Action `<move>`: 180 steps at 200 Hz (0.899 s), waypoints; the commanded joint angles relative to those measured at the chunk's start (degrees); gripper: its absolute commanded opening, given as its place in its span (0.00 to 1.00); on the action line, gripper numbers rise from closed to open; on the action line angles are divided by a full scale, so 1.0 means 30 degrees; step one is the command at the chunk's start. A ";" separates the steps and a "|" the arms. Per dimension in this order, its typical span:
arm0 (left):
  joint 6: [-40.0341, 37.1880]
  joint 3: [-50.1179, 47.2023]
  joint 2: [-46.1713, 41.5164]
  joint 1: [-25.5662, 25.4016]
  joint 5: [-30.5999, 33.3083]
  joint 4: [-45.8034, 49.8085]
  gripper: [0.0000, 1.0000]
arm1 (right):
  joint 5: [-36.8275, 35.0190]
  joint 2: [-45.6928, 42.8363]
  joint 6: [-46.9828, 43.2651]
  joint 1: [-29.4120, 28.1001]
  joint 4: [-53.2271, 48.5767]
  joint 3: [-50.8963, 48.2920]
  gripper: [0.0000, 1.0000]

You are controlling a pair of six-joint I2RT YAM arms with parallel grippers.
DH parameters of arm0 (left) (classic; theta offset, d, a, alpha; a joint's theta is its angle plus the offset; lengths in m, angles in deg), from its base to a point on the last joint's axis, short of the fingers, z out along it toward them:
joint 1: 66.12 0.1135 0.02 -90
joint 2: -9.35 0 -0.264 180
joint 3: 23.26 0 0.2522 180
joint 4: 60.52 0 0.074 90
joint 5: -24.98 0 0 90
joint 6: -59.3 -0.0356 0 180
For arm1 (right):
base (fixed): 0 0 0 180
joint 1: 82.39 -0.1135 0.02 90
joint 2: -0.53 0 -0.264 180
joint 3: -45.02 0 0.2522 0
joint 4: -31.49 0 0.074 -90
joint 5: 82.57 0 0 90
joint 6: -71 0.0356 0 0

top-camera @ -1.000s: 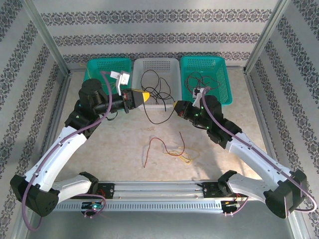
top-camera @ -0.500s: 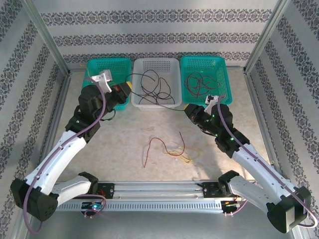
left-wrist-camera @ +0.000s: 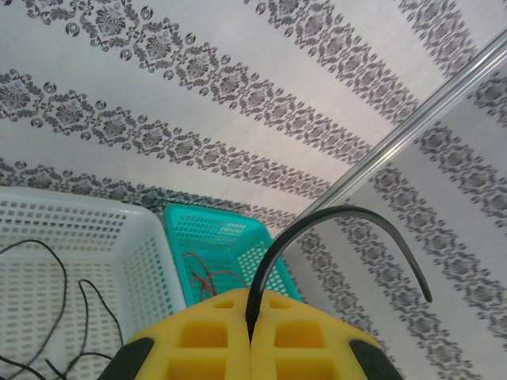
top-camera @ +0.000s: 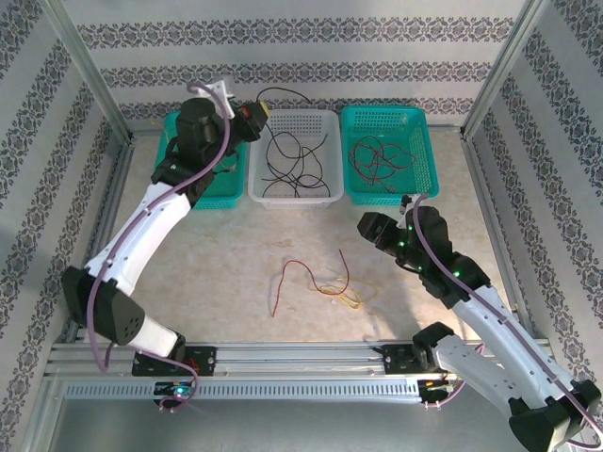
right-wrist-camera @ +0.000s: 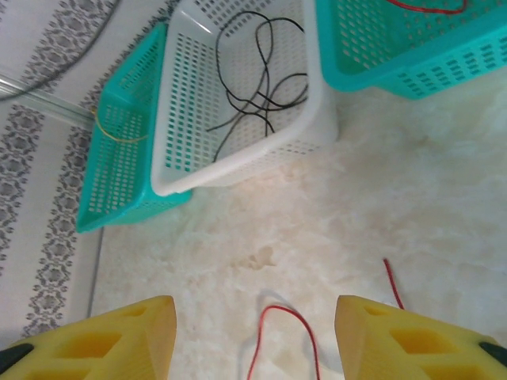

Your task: Untangle the cables

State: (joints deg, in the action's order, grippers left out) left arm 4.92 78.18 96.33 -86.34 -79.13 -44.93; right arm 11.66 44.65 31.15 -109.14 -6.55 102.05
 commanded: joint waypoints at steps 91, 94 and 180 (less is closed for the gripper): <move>-0.1981 0.4216 0.6845 0.0369 0.1286 0.3520 0.59 | -0.1428 -0.1801 -0.1414 -0.0801 -0.3770 0.0822 0.55; -0.1964 0.4185 0.6878 0.0372 0.1214 0.3508 0.62 | -0.1460 -0.1788 -0.1467 -0.0892 -0.3862 0.0861 0.55; -0.2102 -0.0340 0.1375 -0.0320 -0.0594 0.3515 0.61 | -0.4374 0.4999 -0.2867 -0.3795 -0.5833 0.2361 0.46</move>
State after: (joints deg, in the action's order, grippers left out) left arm -0.33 82.82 110.58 -86.08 -78.96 -34.94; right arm 4.21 54.18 24.57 -116.94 -21.32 107.49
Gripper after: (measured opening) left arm 0.618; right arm 0.475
